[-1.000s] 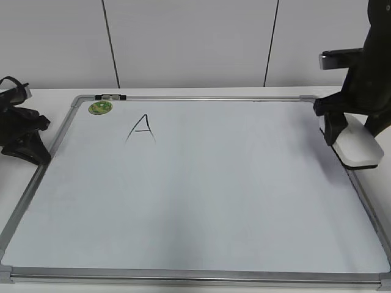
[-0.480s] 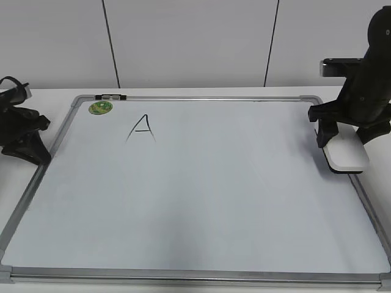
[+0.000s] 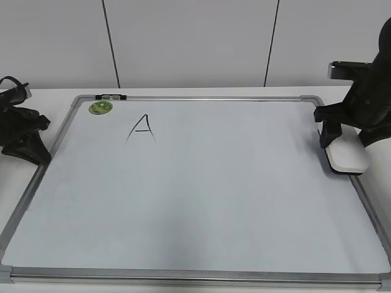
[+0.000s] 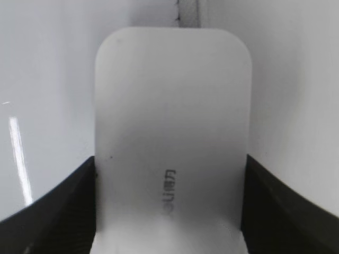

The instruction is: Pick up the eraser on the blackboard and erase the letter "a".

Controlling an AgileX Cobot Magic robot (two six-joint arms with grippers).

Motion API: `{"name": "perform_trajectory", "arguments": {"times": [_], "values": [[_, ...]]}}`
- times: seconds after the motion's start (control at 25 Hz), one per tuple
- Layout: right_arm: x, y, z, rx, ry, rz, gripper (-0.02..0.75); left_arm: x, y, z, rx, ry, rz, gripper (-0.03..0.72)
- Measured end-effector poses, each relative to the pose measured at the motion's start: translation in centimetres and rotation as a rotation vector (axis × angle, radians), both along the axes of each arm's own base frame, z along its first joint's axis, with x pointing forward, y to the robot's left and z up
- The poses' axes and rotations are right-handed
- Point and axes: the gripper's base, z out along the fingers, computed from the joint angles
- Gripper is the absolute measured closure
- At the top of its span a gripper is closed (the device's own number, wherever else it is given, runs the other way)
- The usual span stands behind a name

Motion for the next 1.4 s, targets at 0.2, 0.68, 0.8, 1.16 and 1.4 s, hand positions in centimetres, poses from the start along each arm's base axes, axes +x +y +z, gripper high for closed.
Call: {"name": "perform_trajectory", "arguments": {"times": [0.2, 0.68, 0.8, 1.16, 1.4], "values": [[0.4, 0.1, -1.6, 0.004, 0.017, 0.011, 0.206, 0.0, 0.0, 0.0, -0.002, 0.0, 0.001, 0.655], [1.4, 0.3, -2.8, 0.021, 0.024, 0.051, 0.206, 0.0, 0.0, 0.0, -0.002, 0.0, 0.001, 0.655], [1.4, 0.3, -2.8, 0.021, 0.025, 0.052, 0.206, 0.0, 0.0, 0.0, -0.002, 0.0, 0.001, 0.655], [1.5, 0.4, -2.8, 0.026, 0.036, 0.054, 0.126, 0.0, 0.0, 0.0, -0.003, 0.0, 0.002, 0.655], [2.4, 0.3, -0.1, 0.006, 0.058, 0.072, 0.119, 0.0, 0.0, 0.0, -0.003, 0.0, 0.002, 0.654]]}}
